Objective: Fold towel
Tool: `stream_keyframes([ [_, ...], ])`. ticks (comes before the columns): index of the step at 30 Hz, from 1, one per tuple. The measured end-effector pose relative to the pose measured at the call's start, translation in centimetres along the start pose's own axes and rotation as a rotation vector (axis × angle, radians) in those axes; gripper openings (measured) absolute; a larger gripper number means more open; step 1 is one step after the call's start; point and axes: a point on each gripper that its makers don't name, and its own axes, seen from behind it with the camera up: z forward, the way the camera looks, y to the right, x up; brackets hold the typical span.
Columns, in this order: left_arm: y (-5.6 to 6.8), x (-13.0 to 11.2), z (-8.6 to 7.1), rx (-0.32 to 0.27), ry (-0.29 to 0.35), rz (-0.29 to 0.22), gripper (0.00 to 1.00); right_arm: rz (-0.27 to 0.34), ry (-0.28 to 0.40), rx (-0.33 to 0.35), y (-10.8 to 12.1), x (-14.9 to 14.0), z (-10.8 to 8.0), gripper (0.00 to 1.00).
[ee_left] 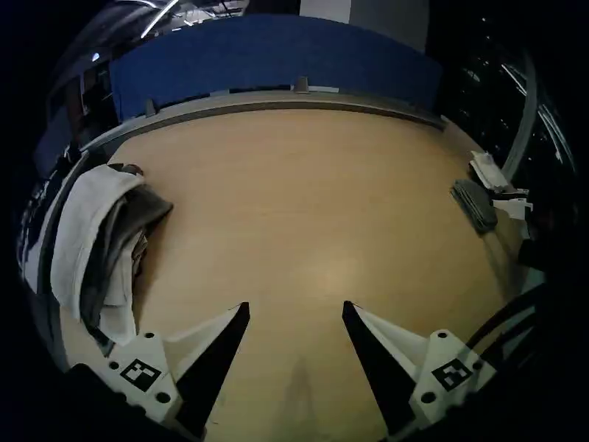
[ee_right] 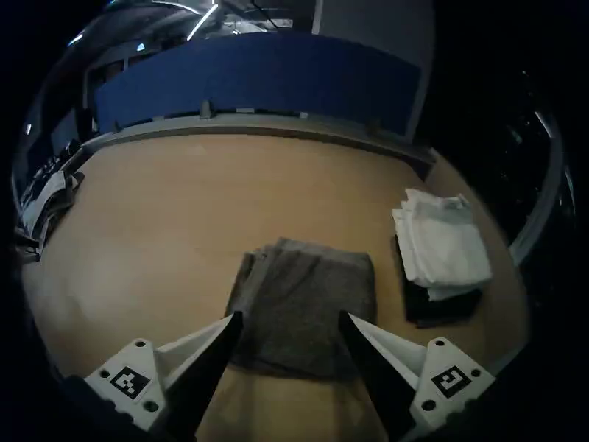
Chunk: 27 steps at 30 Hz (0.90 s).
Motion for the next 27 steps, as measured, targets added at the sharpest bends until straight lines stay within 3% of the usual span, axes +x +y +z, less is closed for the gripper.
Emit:
stream_keyframes([
  [9, -1.4, 3.9, -0.3, 0.018, 0.169, -0.047, 0.94, 0.035, 0.248, 0.043, -3.0, 6.1, -2.5, 1.0],
  [13, -2.6, 7.1, -1.5, 0.069, 0.299, -0.047, 0.94, 0.068, 0.337, 0.027, -3.9, 8.6, -4.2, 1.0],
  [19, -3.6, 10.9, -3.2, 0.099, 0.429, -0.059, 0.94, 0.105, 0.489, 0.021, -5.6, 12.2, -7.1, 1.0],
  [27, -5.3, 14.8, -5.8, 0.139, 0.599, -0.102, 0.94, 0.132, 0.61, 0.037, -7.7, 14.6, -9.9, 1.0],
])
